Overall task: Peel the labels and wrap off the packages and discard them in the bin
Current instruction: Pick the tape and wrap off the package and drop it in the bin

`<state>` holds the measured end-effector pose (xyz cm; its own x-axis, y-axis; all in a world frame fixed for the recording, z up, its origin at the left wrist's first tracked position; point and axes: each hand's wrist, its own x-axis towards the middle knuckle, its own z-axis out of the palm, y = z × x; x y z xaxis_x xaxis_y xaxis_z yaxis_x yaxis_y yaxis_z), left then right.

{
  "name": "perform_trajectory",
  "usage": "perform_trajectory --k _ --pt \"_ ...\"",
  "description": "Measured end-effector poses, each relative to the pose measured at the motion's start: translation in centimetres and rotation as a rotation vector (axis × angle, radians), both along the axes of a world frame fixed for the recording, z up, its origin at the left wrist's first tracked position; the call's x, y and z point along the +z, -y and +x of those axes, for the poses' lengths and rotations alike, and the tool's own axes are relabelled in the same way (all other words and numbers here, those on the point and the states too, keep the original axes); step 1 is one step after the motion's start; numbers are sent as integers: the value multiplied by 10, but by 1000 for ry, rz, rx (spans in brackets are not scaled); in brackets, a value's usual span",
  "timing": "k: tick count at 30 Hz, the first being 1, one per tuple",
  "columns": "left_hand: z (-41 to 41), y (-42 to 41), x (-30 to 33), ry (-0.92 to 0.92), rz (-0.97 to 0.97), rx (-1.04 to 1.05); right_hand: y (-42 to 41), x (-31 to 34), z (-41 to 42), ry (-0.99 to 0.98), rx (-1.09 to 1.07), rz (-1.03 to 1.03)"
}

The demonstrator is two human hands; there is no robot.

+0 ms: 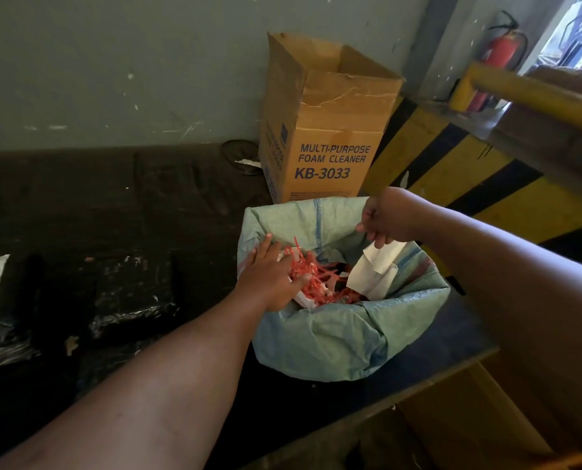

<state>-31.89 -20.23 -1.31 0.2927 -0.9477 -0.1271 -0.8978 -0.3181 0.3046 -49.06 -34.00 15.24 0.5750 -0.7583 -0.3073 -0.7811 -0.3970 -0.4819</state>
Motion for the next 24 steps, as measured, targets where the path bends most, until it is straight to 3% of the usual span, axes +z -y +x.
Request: perform_trajectory --k 6,10,12,19,24 --pt "-2 -1 1 -28 -14 -6 -6 -1 1 -107 64 -64" --pt "-3 -1 0 -39 -31 -1 -8 1 4 -270 191 -400" --pt "-2 -1 0 -38 -41 -3 -5 1 6 -282 190 -473" --pt "-2 -1 0 -34 -52 -2 7 10 6 -186 136 -359" --pt "-2 -1 1 -45 -57 -1 7 18 7 -268 144 -410"
